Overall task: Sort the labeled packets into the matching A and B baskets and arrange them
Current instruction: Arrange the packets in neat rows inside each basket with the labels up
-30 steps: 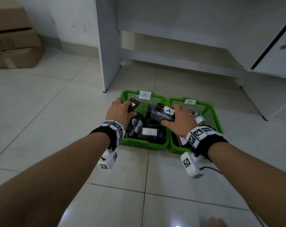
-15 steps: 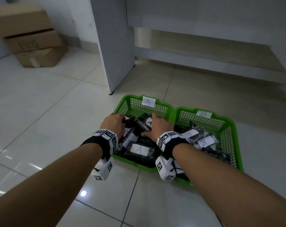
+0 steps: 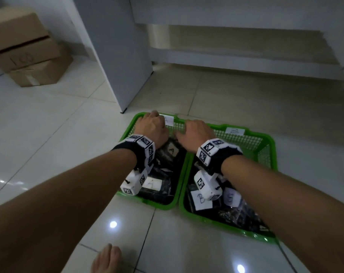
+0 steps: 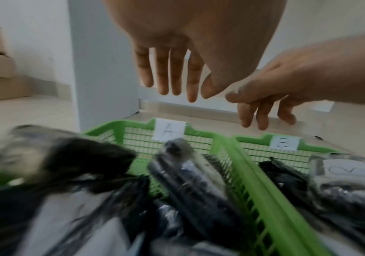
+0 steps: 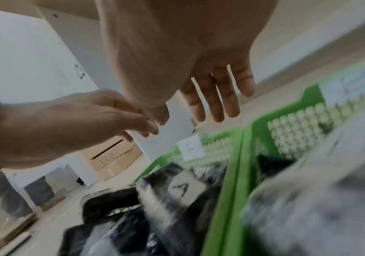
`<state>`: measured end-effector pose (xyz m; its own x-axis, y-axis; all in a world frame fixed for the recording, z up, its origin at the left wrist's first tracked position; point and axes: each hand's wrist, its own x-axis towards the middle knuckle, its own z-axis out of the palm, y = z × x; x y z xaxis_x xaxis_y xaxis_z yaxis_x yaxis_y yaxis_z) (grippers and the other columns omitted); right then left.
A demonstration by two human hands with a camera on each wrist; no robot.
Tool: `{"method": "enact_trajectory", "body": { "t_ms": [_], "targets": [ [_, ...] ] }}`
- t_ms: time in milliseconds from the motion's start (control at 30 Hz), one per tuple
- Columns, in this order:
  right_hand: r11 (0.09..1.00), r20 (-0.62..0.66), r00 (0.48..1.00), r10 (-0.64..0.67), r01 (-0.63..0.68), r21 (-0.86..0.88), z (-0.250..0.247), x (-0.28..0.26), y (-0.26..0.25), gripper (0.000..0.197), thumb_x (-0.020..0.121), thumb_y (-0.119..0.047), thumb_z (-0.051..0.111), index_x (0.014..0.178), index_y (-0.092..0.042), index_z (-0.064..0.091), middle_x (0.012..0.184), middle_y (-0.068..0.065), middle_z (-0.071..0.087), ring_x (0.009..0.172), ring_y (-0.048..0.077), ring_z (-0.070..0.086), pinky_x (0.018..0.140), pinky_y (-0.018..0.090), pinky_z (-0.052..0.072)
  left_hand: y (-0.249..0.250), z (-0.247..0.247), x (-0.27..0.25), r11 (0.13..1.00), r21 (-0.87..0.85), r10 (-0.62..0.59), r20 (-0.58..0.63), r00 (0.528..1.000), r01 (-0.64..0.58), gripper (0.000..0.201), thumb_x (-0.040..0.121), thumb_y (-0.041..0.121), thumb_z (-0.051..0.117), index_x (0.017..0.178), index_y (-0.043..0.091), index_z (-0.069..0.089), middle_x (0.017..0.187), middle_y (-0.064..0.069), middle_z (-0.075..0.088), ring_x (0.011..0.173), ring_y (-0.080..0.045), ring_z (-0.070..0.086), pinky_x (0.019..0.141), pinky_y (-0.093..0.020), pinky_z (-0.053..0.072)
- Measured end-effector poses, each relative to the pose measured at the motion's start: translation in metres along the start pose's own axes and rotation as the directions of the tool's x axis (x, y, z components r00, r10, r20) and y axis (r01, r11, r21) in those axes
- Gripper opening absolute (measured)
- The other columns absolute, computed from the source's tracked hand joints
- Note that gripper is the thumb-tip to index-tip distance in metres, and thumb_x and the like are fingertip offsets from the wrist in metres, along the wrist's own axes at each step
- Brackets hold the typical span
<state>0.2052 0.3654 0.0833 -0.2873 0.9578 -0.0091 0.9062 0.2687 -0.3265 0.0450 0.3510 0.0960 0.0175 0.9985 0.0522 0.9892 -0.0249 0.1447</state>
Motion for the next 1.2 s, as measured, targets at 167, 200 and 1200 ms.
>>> {"method": "enact_trajectory", "body": {
  "t_ms": [167, 200, 1200],
  "targets": [
    [0.994, 0.087, 0.996, 0.035, -0.026, -0.104, -0.048, -0.025, 0.060, 0.027, 0.091, -0.038, 0.059, 0.094, -0.011, 0.063, 0.096, 0.012, 0.065, 0.089, 0.031, 0.063, 0.066, 0.030, 0.039, 0.068, 0.022, 0.011, 0.930, -0.244, 0.305, 0.092, 0.948, -0.276, 0.020, 0.091, 0.016, 0.054, 0.096, 0.001, 0.067, 0.100, -0.020, 0.066, 0.087, -0.038, 0.065, 0.072, -0.039, 0.050],
    [0.992, 0.119, 0.991, 0.066, -0.053, -0.115, -0.050, -0.034, 0.073, 0.023, 0.089, -0.033, 0.060, 0.093, -0.010, 0.063, 0.094, 0.011, 0.064, 0.087, 0.031, 0.062, 0.066, 0.031, 0.041, 0.079, 0.028, 0.009, 0.908, -0.271, 0.361, 0.120, 0.925, -0.320, 0.019, 0.091, 0.016, 0.055, 0.097, 0.003, 0.068, 0.100, -0.019, 0.068, 0.087, -0.037, 0.066, 0.071, -0.036, 0.049],
    [0.423, 0.262, 0.787, 0.559, -0.542, 0.726, -0.056, -0.102, 0.145, 0.046, 0.091, 0.010, 0.054, 0.133, -0.007, 0.058, 0.121, 0.019, 0.061, 0.097, 0.036, 0.071, 0.073, 0.044, 0.064, 0.124, 0.037, 0.049, 0.850, -0.365, 0.505, 0.352, 0.788, -0.381, 0.088, 0.070, 0.042, 0.083, 0.137, 0.019, 0.031, 0.107, -0.004, 0.061, 0.092, -0.028, 0.063, 0.076, -0.034, 0.053]
  ]
}}
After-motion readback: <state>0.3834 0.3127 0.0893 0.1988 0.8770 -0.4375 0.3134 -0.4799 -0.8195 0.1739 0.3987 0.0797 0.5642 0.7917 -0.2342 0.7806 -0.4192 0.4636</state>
